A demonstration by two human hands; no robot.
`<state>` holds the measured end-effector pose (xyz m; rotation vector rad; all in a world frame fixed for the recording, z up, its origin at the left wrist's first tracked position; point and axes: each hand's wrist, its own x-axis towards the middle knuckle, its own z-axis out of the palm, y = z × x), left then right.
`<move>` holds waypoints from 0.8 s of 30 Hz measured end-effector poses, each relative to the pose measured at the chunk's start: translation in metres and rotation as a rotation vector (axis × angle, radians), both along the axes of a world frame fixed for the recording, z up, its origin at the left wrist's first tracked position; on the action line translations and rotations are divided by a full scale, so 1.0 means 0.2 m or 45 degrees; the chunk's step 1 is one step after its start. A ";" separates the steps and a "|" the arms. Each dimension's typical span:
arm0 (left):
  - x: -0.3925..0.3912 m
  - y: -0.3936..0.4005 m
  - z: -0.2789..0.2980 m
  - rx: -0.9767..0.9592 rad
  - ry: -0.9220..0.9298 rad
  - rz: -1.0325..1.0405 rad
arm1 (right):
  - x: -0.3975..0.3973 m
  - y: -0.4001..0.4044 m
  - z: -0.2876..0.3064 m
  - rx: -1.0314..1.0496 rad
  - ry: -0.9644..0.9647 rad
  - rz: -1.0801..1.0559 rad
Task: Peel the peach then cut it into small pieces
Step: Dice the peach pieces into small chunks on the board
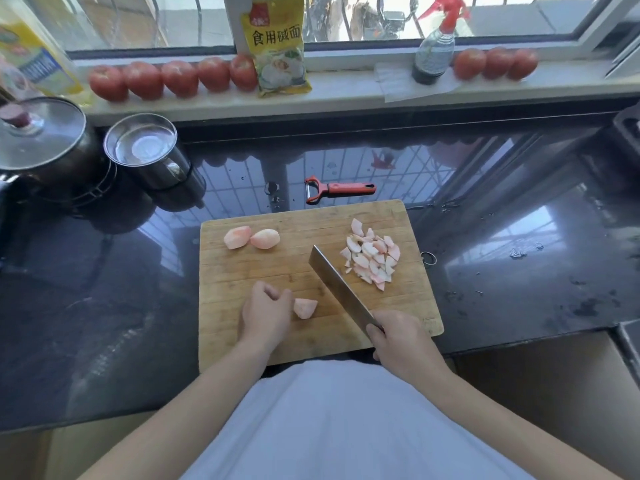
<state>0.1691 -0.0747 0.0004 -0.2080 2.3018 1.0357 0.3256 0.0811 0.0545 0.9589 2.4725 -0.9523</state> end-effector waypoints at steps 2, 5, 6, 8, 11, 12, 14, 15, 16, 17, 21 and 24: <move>-0.07 -0.04 0.06 0.025 0.118 0.193 | 0.01 0.00 0.00 0.004 0.013 -0.013; -0.17 -0.21 0.11 -0.135 0.386 0.133 | 0.03 0.01 -0.01 -0.005 0.032 -0.037; -0.18 -0.27 0.12 -0.283 0.467 -0.001 | 0.03 0.01 -0.01 -0.007 0.033 -0.049; -0.19 -0.36 0.09 -0.474 0.590 -0.257 | 0.03 0.00 -0.01 -0.015 0.034 -0.083; -0.17 -0.32 0.03 -0.274 0.663 -0.652 | 0.02 0.00 -0.01 -0.011 0.039 -0.101; -0.16 -0.27 0.01 -0.150 0.618 -0.777 | 0.02 -0.01 0.00 -0.003 0.038 -0.090; -0.14 -0.16 -0.02 0.043 0.538 -1.000 | 0.01 -0.01 0.01 0.013 0.045 -0.073; -0.14 -0.10 -0.02 0.077 0.518 -1.124 | 0.01 -0.01 0.01 0.018 0.050 -0.062; -0.14 -0.05 -0.01 0.071 0.498 -1.252 | 0.02 -0.01 0.01 0.021 0.055 -0.050; -0.14 -0.01 0.00 0.017 0.454 -1.353 | 0.02 -0.01 0.01 0.022 0.061 -0.041; -0.16 0.05 0.04 -0.222 0.294 -1.317 | 0.06 -0.01 0.00 0.018 0.079 -0.072; -0.11 0.02 0.03 -0.217 0.025 -1.036 | 0.07 0.00 -0.01 -0.005 0.069 -0.113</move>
